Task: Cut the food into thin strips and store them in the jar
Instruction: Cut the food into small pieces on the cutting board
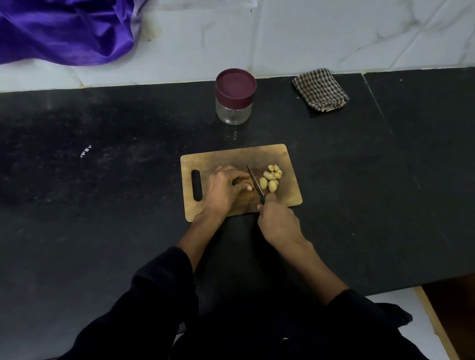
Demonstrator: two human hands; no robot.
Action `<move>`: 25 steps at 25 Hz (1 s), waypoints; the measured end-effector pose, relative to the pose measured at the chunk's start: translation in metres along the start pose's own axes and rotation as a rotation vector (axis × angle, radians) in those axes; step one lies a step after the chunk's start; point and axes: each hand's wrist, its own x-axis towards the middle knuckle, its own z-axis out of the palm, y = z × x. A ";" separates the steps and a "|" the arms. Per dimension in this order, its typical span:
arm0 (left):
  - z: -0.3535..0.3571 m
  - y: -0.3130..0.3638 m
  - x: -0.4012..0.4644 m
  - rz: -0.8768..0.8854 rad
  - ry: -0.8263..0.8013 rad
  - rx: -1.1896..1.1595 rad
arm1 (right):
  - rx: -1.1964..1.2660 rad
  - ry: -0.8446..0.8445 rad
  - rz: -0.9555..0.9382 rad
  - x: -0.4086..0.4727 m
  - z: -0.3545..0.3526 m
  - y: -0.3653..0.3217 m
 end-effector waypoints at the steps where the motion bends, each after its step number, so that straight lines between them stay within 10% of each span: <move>1: 0.001 -0.001 0.000 -0.002 0.007 -0.003 | -0.015 0.003 0.009 0.000 0.000 -0.001; 25: -0.003 0.003 0.001 0.006 -0.014 0.013 | 0.062 -0.026 0.038 0.019 -0.017 0.009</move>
